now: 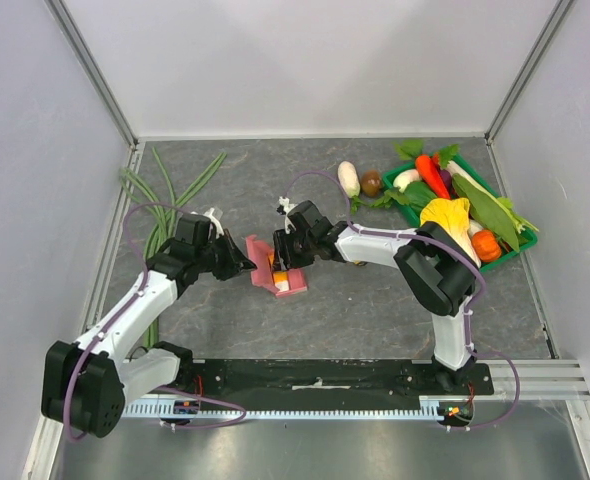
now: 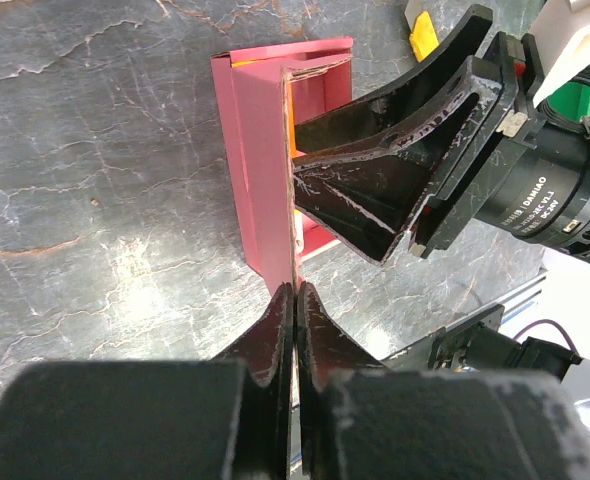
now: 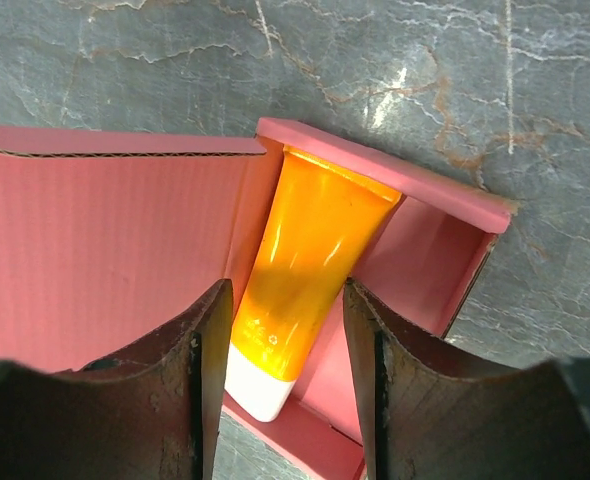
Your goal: Unpack the express box
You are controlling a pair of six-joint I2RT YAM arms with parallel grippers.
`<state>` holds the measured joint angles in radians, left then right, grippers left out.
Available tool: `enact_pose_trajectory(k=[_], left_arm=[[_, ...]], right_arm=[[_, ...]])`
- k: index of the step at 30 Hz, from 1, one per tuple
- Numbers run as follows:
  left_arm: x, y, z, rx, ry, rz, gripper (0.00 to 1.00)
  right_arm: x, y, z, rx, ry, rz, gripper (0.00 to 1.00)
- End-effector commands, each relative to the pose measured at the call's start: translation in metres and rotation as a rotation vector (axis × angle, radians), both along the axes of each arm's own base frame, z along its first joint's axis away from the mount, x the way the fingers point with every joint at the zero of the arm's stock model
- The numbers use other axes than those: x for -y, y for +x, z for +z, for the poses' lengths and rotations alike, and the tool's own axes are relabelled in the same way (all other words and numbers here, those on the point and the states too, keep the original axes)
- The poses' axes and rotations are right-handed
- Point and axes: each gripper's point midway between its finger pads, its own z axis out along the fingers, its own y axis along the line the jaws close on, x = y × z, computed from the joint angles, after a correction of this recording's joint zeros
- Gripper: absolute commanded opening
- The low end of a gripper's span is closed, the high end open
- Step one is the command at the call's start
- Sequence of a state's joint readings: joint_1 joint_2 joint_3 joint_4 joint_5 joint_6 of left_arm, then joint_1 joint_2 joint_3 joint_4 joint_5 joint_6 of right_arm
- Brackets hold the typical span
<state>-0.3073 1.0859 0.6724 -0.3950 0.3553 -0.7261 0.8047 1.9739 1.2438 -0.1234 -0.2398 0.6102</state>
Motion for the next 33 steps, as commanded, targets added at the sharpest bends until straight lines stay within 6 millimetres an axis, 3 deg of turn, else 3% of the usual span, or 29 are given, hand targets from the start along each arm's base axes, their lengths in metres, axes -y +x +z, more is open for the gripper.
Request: enact_pose_trajectory(k=[1, 6, 11, 14, 21, 29, 32, 33], left_arm=[[-0.007, -0.009, -0.01, -0.031, 0.014, 0.032, 0.02], [-0.008, -0.008, -0.01, -0.025, 0.016, 0.035, 0.02], [-0.009, -0.005, -0.008, -0.018, 0.025, 0.047, 0.02], [-0.012, -0.004, -0.009, -0.025, 0.035, 0.069, 0.02], [-0.018, 0.002, -0.003, -0.01, 0.038, 0.14, 0.02], [-0.016, -0.001, 0.0, -0.014, 0.004, 0.16, 0.02], [-0.015, -0.003, -0.001, -0.02, -0.001, 0.15, 0.02], [-0.015, -0.003, -0.001, -0.02, -0.001, 0.149, 0.02]], right_arm=[[-0.012, -0.003, 0.003, -0.032, 0.064, 0.024, 0.53], [-0.028, -0.012, 0.013, -0.038, 0.151, 0.13, 0.49], [-0.035, -0.018, 0.022, -0.052, 0.193, 0.165, 0.39], [-0.035, -0.023, 0.023, -0.091, 0.206, 0.161, 0.38], [-0.026, -0.026, 0.01, -0.157, 0.131, 0.12, 0.43], [-0.038, -0.018, 0.0, -0.201, 0.137, 0.073, 0.47], [-0.045, -0.016, 0.001, -0.208, 0.187, 0.058, 0.43], [-0.047, -0.016, 0.004, -0.214, 0.204, 0.048, 0.35]])
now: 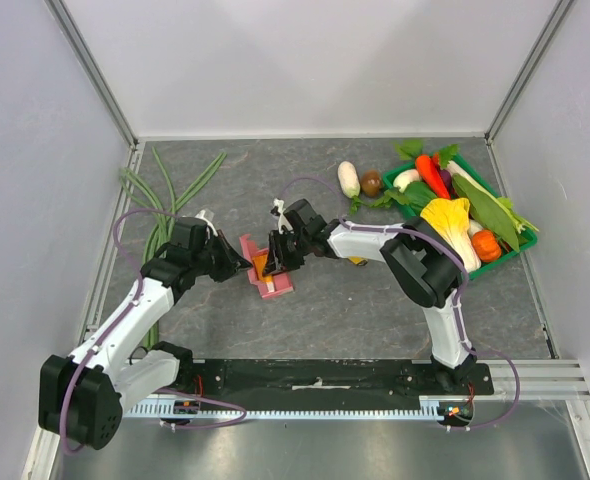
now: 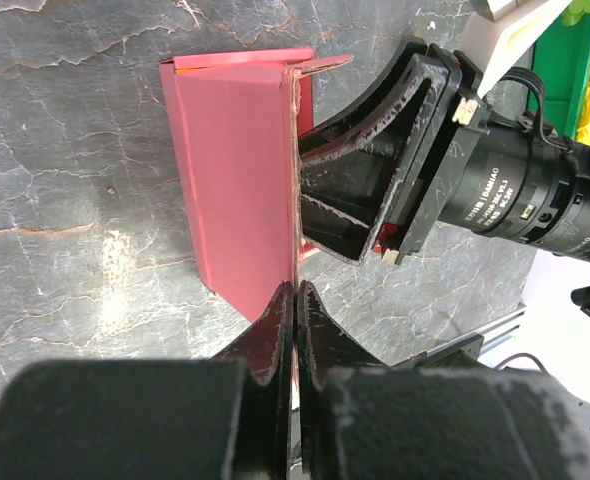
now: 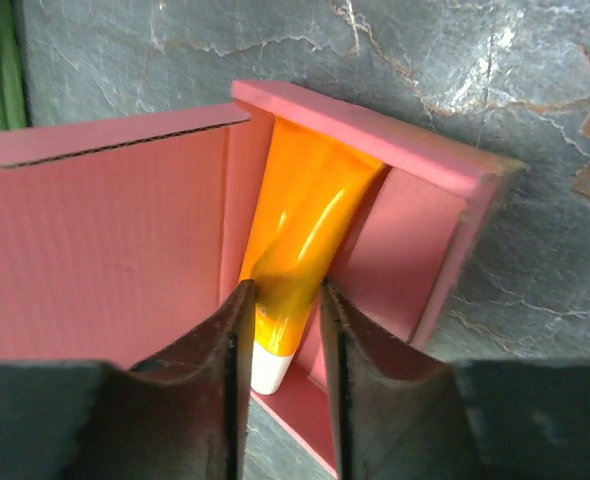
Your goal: Unpack the express box
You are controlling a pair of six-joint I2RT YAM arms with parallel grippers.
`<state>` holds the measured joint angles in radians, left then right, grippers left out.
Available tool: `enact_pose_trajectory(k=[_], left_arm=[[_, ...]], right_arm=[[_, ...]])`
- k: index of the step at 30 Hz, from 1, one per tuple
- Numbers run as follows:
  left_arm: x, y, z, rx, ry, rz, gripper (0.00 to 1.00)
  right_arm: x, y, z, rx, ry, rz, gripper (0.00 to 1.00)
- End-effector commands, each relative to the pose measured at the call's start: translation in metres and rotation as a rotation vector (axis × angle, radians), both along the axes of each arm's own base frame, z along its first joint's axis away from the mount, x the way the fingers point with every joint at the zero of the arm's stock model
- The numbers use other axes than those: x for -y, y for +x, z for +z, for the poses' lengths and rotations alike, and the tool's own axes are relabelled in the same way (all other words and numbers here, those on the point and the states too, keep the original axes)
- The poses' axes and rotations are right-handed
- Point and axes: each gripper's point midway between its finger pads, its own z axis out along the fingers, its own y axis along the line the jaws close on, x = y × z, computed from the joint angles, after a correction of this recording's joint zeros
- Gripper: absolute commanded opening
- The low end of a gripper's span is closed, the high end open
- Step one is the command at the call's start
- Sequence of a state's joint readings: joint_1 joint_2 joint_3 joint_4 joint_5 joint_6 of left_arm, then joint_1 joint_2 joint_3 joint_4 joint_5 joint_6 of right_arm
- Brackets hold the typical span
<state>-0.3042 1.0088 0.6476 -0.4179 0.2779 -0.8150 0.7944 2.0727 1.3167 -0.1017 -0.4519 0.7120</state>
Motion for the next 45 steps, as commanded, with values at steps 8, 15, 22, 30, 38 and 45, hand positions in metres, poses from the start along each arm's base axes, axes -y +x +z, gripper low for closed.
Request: enact_pose_trajectory(k=[8, 15, 22, 30, 38, 45], left_arm=[[-0.007, 0.001, -0.004, -0.008, 0.03, 0.036, 0.02], [-0.024, 0.008, 0.003, 0.018, 0.152, 0.043, 0.02], [-0.034, 0.013, 0.002, 0.011, 0.241, 0.027, 0.02], [-0.036, 0.025, 0.007, 0.007, 0.302, -0.015, 0.02], [-0.046, 0.04, 0.018, 0.011, 0.406, -0.038, 0.02], [-0.059, 0.043, 0.017, -0.016, 0.526, -0.116, 0.04]], right_arm=[[-0.02, 0.011, 0.024, 0.044, 0.105, -0.038, 0.11], [-0.015, 0.021, 0.037, 0.111, 0.089, -0.064, 0.0], [-0.005, 0.032, 0.073, 0.2, 0.088, -0.097, 0.0], [0.003, 0.051, 0.119, 0.268, 0.158, -0.129, 0.01], [0.024, 0.058, 0.149, 0.292, 0.206, -0.158, 0.01], [0.072, 0.063, 0.112, 0.242, 0.121, -0.211, 0.02]])
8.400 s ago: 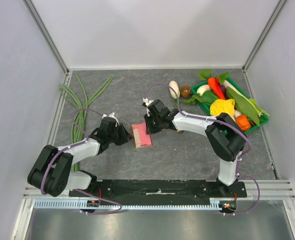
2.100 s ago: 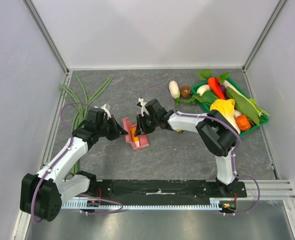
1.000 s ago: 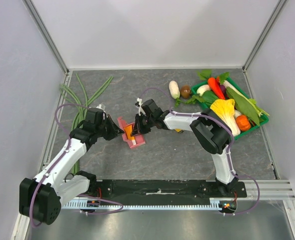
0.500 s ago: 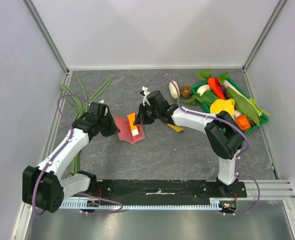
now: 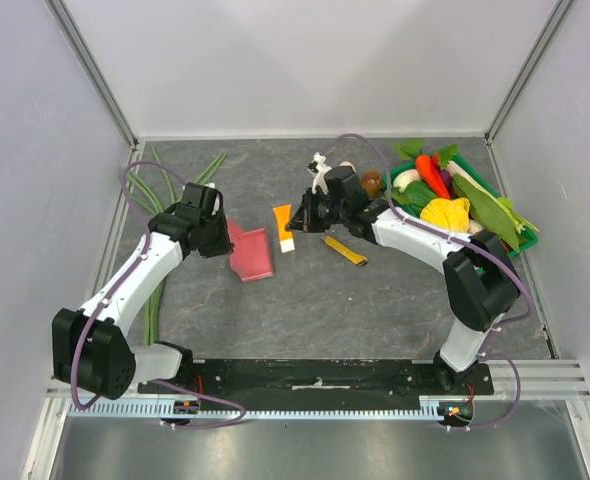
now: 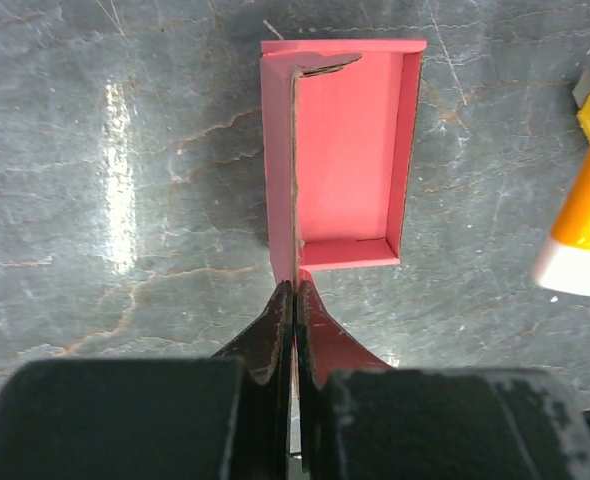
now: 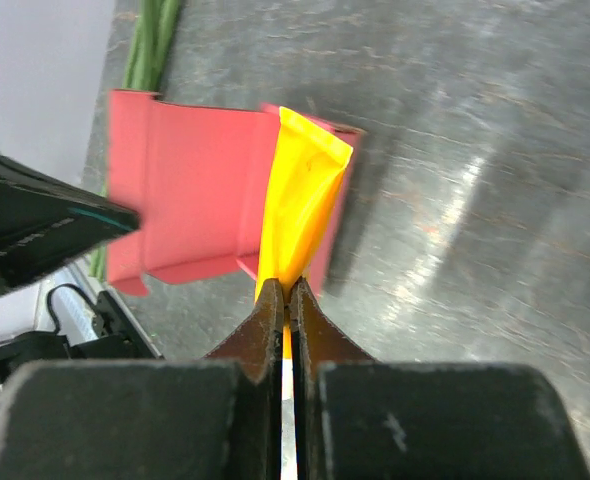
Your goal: Unpack the express box
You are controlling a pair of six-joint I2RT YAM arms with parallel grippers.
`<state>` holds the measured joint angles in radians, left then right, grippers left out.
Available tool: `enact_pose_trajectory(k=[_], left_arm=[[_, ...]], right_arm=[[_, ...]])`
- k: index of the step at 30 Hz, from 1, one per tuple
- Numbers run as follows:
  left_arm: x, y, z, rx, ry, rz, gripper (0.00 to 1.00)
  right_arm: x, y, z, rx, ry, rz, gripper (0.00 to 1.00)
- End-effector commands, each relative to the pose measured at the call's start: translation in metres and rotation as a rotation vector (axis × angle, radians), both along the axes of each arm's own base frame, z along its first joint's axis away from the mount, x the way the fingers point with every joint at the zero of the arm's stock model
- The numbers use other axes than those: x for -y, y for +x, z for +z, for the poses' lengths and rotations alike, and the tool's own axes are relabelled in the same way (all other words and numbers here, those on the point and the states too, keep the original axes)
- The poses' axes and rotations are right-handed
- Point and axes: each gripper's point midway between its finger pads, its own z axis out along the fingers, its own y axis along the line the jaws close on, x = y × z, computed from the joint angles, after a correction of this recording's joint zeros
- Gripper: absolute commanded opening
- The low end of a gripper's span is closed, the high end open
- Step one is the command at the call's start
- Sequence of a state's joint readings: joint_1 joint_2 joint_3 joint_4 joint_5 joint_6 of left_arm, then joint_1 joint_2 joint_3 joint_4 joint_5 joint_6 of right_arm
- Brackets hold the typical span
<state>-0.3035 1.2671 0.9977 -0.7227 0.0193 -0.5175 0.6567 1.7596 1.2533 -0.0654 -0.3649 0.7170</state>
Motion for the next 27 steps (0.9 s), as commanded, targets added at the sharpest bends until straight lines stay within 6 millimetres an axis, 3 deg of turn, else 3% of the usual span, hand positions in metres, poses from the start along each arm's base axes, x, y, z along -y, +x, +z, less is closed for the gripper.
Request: enact_pose_trajectory(k=[1, 7, 18, 20, 21, 23, 24, 27], left_arm=[[-0.017, 0.006, 0.009, 0.023, 0.112, -0.059, 0.05], [-0.015, 0.005, 0.001, -0.023, 0.107, -0.086, 0.16], [-0.011, 0.01, 0.01, -0.001, 0.068, -0.104, 0.27], [-0.009, 0.01, 0.018, 0.022, 0.058, -0.112, 0.31], [-0.007, 0.01, 0.022, 0.034, 0.045, -0.12, 0.38], [-0.005, 0.01, 0.031, 0.058, 0.032, -0.125, 0.42], [-0.004, 0.009, 0.038, 0.078, 0.023, -0.128, 0.46], [-0.005, 0.005, 0.056, 0.124, 0.014, -0.134, 0.52]], right_arm=[[0.026, 0.001, -0.02, -0.018, -0.041, -0.008, 0.02], [0.028, 0.0, -0.067, -0.092, -0.1, 0.003, 0.03], [0.022, 0.004, -0.117, -0.194, -0.122, -0.025, 0.02], [0.026, 0.003, -0.12, -0.207, -0.141, -0.041, 0.09], [0.028, 0.003, -0.12, -0.206, -0.147, -0.048, 0.17], [0.034, 0.003, -0.116, -0.201, -0.169, -0.073, 0.29], [0.037, 0.004, -0.113, -0.196, -0.178, -0.086, 0.41], [0.048, 0.007, -0.1, -0.162, -0.217, -0.134, 0.56]])
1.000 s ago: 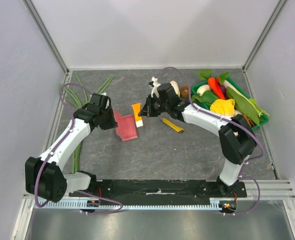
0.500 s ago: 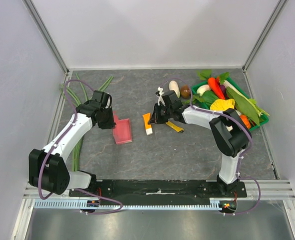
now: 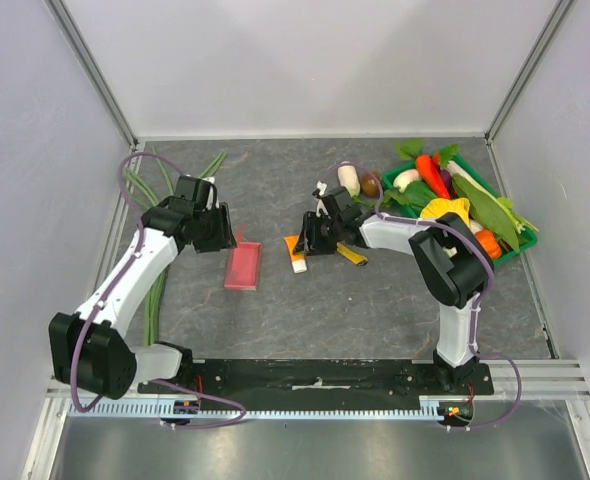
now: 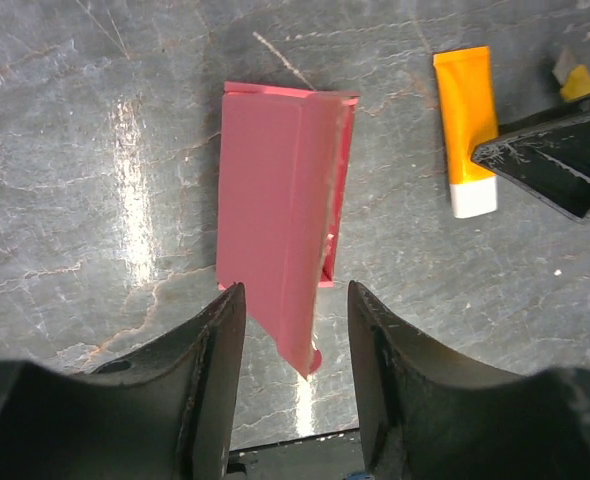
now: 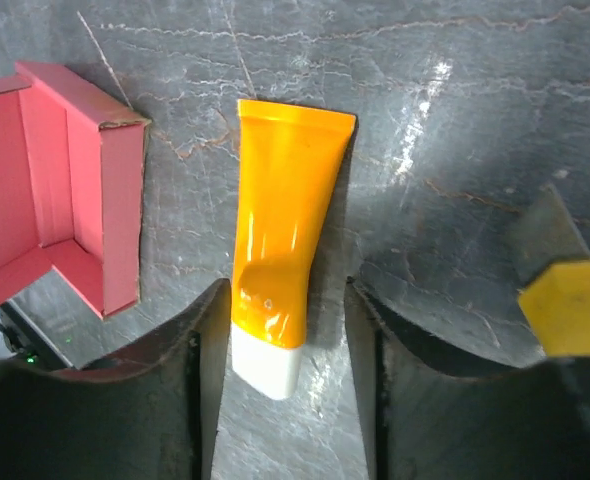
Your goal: Unpack the express box
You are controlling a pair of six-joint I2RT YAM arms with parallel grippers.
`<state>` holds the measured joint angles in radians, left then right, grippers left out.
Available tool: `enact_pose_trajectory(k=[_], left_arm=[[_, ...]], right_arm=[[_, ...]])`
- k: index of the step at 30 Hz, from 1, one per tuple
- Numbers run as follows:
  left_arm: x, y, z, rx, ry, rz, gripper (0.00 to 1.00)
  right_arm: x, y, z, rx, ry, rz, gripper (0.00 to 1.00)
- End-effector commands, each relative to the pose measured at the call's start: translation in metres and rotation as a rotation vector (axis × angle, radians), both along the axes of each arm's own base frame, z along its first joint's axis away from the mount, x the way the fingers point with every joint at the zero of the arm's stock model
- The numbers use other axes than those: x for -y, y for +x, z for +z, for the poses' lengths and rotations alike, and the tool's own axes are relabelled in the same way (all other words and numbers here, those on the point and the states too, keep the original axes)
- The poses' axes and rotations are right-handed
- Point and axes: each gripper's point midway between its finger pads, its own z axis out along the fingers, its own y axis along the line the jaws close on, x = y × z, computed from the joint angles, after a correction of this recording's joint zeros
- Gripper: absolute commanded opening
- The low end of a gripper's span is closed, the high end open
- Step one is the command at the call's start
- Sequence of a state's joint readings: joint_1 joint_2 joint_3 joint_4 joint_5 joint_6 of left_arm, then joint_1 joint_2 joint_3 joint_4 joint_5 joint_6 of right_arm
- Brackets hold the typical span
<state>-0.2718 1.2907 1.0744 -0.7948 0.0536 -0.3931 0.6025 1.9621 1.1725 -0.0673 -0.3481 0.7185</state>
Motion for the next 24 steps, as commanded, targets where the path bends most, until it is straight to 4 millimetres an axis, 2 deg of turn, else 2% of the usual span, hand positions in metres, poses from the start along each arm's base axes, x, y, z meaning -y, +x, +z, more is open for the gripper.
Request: enact_pose_trajectory(k=[1, 3, 4, 6, 7, 9, 10, 11, 12, 13, 14, 15, 16, 17, 18, 20, 21, 23, 24], left_arm=[[0.002, 0.002, 0.049, 0.137, -0.033, -0.049, 0.54], [0.002, -0.001, 0.06, 0.167, -0.045, -0.053, 0.61], [0.003, -0.005, 0.068, 0.195, -0.056, -0.057, 0.65], [0.005, -0.009, 0.079, 0.23, -0.078, -0.077, 0.74], [0.005, -0.013, 0.087, 0.259, -0.088, -0.082, 0.79], [0.008, -0.017, 0.096, 0.292, -0.106, -0.105, 0.84], [0.008, -0.02, 0.105, 0.323, -0.119, -0.115, 0.85], [0.012, -0.026, 0.111, 0.331, -0.143, -0.137, 0.85], [0.014, -0.029, 0.121, 0.36, -0.162, -0.15, 0.85], [0.015, -0.036, 0.132, 0.398, -0.18, -0.163, 0.86], [0.02, -0.044, 0.143, 0.425, -0.212, -0.201, 0.9], [0.021, -0.049, 0.157, 0.471, -0.219, -0.228, 0.92], [0.021, -0.054, 0.167, 0.502, -0.227, -0.234, 0.93], [0.017, -0.063, 0.184, 0.568, -0.234, -0.234, 0.94], [0.015, -0.068, 0.201, 0.619, -0.238, -0.233, 0.95], [0.004, -0.082, 0.228, 0.716, -0.237, -0.194, 0.95], [0.0, -0.089, 0.233, 0.73, -0.236, -0.18, 0.95], [-0.016, -0.098, 0.244, 0.761, -0.204, -0.102, 0.96], [-0.025, -0.11, 0.236, 0.72, -0.183, -0.072, 0.96]], right_arm=[[0.014, 0.01, 0.034, 0.088, -0.049, -0.061, 0.58], [0.022, 0.011, 0.042, 0.112, -0.08, -0.078, 0.64], [0.024, 0.013, 0.055, 0.141, -0.077, -0.085, 0.66], [0.033, 0.014, 0.065, 0.18, -0.108, -0.099, 0.72], [0.037, 0.012, 0.078, 0.216, -0.108, -0.102, 0.74], [0.05, 0.011, 0.089, 0.262, -0.153, -0.121, 0.8], [0.056, 0.008, 0.105, 0.297, -0.149, -0.13, 0.82], [0.063, 0.004, 0.112, 0.308, -0.163, -0.131, 0.84], [0.07, 0.002, 0.121, 0.339, -0.181, -0.132, 0.92], [0.079, -0.004, 0.142, 0.383, -0.177, -0.15, 0.98], [0.084, -0.007, 0.154, 0.413, -0.177, -0.154, 0.98], [0.096, -0.011, 0.182, 0.484, -0.166, -0.187, 0.98], [0.105, -0.016, 0.193, 0.508, -0.172, -0.202, 0.98], [0.111, -0.02, 0.207, 0.542, -0.166, -0.217, 0.98], [0.123, -0.028, 0.236, 0.612, -0.138, -0.24, 0.98], [0.141, -0.037, 0.26, 0.673, -0.14, -0.287, 0.98], [0.151, -0.047, 0.283, 0.724, -0.107, -0.311, 0.98], [0.173, -0.058, 0.295, 0.745, -0.128, -0.378, 0.98], [0.185, -0.069, 0.312, 0.772, -0.104, -0.414, 0.98]])
